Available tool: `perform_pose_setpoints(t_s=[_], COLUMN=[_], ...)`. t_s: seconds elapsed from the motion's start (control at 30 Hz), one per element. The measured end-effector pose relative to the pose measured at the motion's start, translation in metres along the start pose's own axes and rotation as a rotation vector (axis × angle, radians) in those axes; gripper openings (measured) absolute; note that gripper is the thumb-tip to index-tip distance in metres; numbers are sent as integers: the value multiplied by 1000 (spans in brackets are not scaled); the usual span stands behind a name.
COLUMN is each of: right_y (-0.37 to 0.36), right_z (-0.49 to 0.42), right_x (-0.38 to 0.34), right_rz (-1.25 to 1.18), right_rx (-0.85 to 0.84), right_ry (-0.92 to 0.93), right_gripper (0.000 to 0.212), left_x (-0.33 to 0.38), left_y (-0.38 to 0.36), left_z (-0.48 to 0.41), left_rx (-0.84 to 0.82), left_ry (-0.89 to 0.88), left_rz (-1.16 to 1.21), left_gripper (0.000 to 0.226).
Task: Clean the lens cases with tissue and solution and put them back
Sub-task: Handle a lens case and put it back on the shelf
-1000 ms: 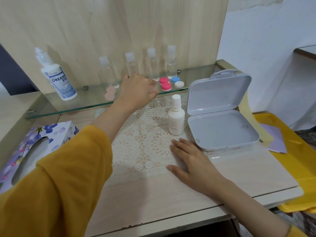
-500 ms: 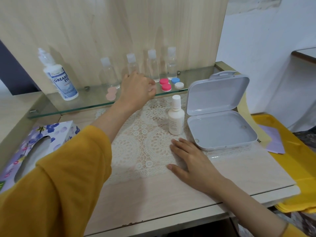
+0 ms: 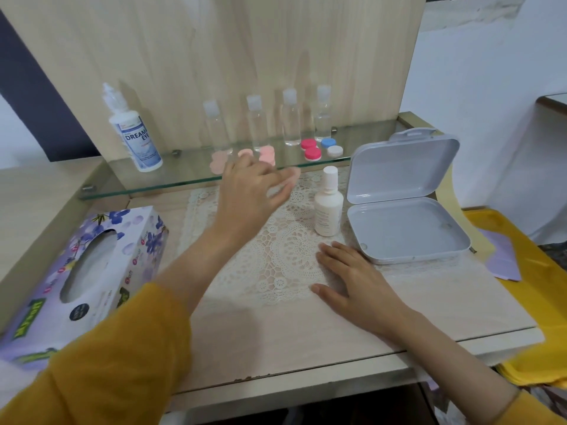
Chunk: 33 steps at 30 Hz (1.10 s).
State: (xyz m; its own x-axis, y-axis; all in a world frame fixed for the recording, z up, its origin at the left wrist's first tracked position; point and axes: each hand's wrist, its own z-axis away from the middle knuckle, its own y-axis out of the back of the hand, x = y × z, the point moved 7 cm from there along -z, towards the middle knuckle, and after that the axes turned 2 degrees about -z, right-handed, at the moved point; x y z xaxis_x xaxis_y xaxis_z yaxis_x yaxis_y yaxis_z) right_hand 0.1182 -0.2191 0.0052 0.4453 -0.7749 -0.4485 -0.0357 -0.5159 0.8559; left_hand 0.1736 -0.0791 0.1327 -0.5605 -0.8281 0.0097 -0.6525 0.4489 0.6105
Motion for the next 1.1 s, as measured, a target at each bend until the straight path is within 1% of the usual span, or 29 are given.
perform_pose_setpoints(t_s=[0.23, 0.37, 0.57, 0.63, 0.7, 0.77, 0.83, 0.9, 1.0, 1.1], right_y=[3, 9, 5, 0, -5, -9, -11, -10, -9, -8], right_z=[0, -2, -17, -22, -25, -25, -25, -23, -20, -18], right_x=[-3, -13, -30, -35, -39, -42, -43, -42, -44, -45], right_rz=[-17, -65, -167, -194, -204, -205, -207, -221, -238, -250], right_rx=[10, 59, -29, -66, -92, -99, -78, -59, -49, -46], right_ry=[-6, 2, -4, 6, 22, 39, 38, 19, 10, 5], right_gripper=[58, 50, 65, 65, 60, 50, 38, 30, 28, 34], left_x=[14, 13, 10, 7, 4, 1, -1, -4, -7, -7], left_y=[15, 14, 10, 9, 8, 8, 8, 8, 9, 10], left_z=[103, 132, 149, 151, 153, 155, 157, 158, 158, 156], left_rx=[-63, -142, -241, -269, -293, -318, -343, -357, -353, -343], left_ry=[58, 92, 88, 100, 116, 124, 132, 148, 187, 232], left_rz=[101, 176, 218, 249, 280, 291, 293, 309, 361, 389], left_gripper=[22, 27, 26, 25, 27, 26, 26, 27, 30, 41])
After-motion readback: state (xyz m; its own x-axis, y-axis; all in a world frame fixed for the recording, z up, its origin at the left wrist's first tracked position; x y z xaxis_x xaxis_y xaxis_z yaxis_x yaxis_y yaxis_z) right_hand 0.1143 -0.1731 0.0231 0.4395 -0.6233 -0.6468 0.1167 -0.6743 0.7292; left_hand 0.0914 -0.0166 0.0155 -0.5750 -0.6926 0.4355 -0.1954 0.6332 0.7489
